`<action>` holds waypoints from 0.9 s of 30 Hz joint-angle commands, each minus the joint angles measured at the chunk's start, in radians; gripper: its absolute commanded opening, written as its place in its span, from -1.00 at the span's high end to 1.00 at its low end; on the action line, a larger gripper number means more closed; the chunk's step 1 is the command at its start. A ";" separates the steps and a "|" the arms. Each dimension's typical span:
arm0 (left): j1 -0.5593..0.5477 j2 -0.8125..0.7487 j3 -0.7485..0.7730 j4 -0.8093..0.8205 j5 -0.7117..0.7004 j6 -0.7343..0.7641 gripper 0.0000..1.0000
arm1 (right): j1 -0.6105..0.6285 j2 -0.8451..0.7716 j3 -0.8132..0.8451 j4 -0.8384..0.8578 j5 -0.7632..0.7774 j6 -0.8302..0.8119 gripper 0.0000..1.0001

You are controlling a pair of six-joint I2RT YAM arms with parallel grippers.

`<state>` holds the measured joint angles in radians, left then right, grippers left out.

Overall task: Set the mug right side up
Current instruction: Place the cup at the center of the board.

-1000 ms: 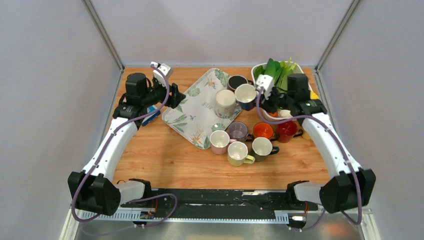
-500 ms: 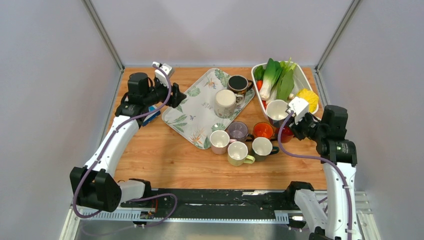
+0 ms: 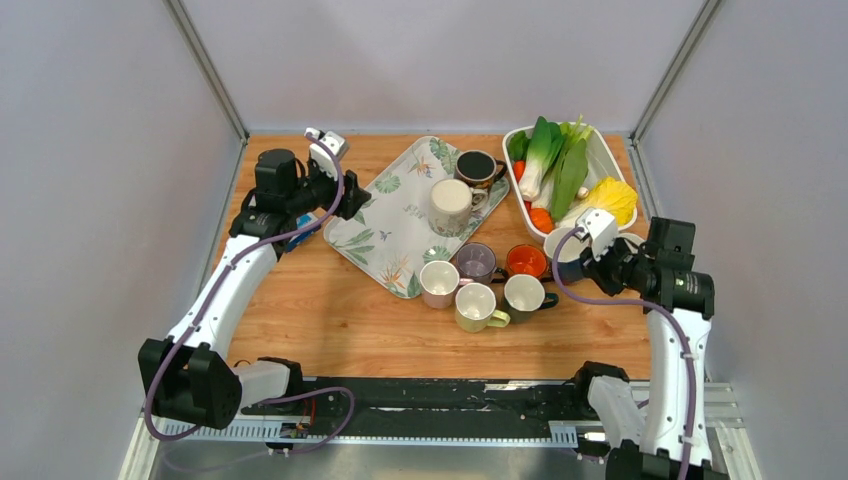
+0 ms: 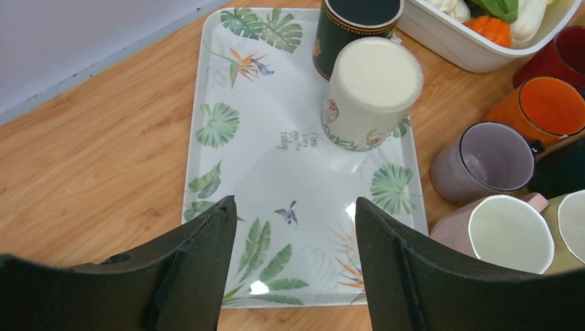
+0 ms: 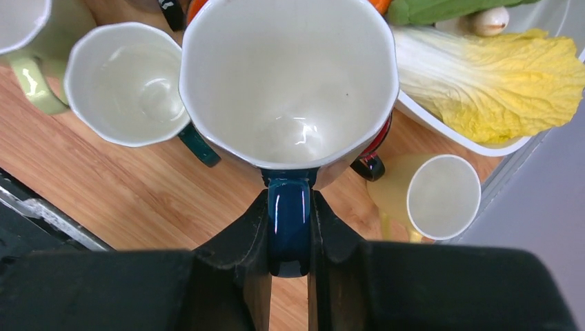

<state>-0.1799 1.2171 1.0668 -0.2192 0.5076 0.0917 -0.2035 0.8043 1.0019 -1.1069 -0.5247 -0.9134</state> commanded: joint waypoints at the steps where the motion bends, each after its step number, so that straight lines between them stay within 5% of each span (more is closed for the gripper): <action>1: 0.005 -0.028 0.002 0.014 0.006 0.015 -0.41 | -0.087 0.060 0.076 0.046 -0.057 -0.175 1.00; 13: 0.006 -0.030 -0.002 0.009 -0.024 0.039 -0.41 | -0.255 0.163 0.124 -0.204 -0.157 -0.562 1.00; 27: 0.005 -0.026 0.007 -0.011 -0.020 0.035 -0.41 | -0.261 0.148 -0.030 -0.149 -0.154 -0.545 1.00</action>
<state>-0.1795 1.2152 1.0611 -0.2264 0.4755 0.1143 -0.4553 0.9691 0.9749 -1.3224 -0.6025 -1.4349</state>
